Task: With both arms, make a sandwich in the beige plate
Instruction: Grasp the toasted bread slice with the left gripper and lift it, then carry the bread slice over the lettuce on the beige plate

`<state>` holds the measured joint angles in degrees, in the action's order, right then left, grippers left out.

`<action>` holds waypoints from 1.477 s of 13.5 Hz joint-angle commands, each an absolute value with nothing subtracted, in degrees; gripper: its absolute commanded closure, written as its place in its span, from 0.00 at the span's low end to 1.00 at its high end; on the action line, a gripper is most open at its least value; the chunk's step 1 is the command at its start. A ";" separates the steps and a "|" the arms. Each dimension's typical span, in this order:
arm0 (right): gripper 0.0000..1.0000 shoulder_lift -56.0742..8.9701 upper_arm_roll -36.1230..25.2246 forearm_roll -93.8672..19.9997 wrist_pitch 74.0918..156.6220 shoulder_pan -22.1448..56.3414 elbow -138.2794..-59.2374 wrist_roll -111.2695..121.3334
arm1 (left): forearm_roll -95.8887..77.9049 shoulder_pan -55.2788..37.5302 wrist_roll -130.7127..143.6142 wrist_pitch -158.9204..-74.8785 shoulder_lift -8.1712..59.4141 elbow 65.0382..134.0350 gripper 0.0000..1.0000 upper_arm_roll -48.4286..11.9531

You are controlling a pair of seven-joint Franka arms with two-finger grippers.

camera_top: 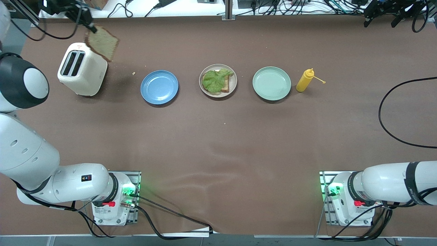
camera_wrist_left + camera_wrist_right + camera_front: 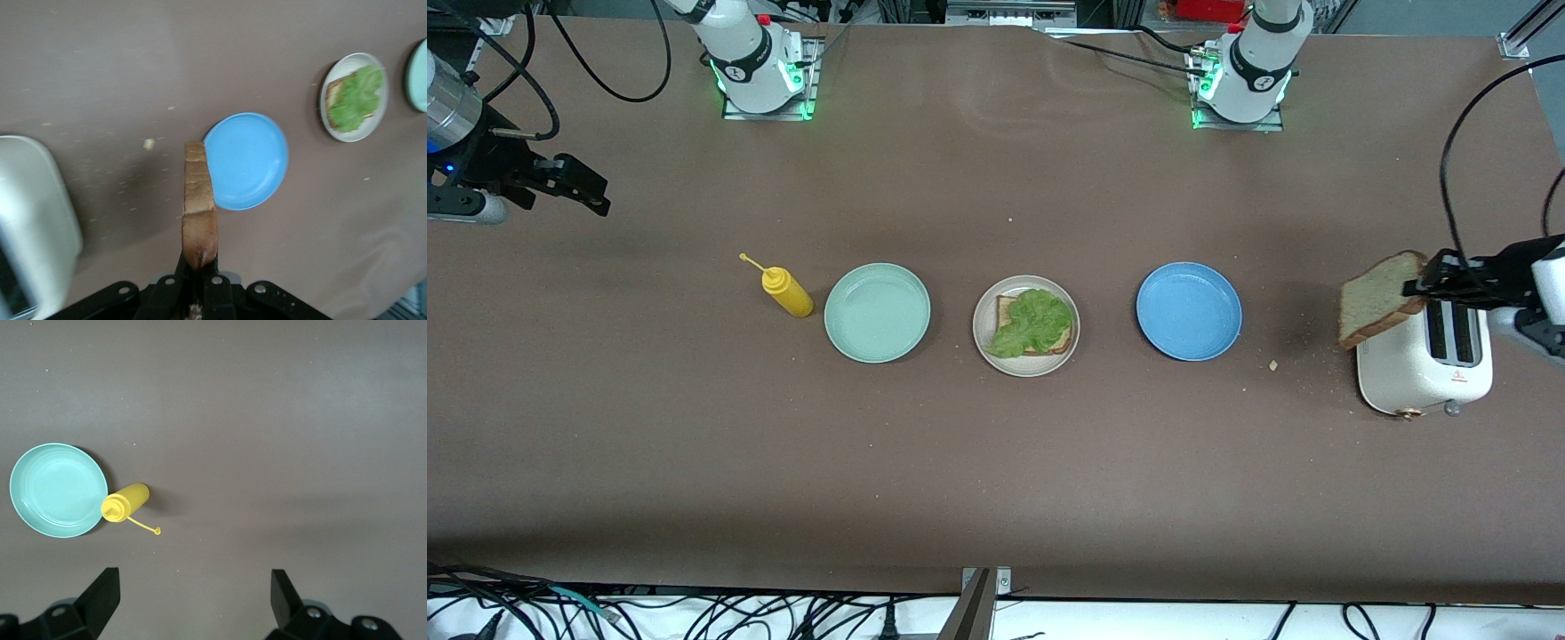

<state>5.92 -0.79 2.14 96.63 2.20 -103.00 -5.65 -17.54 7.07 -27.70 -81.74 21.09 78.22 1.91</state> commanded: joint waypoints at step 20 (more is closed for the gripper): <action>0.00 5.89 0.09 1.58 98.61 1.23 -103.19 -4.57 | -55.53 -2.62 -0.97 -88.39 32.78 81.99 1.00 2.11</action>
<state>5.77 -0.72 2.14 97.64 2.20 -103.01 -5.58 -52.01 -0.80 -1.61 -85.02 33.21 79.37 1.67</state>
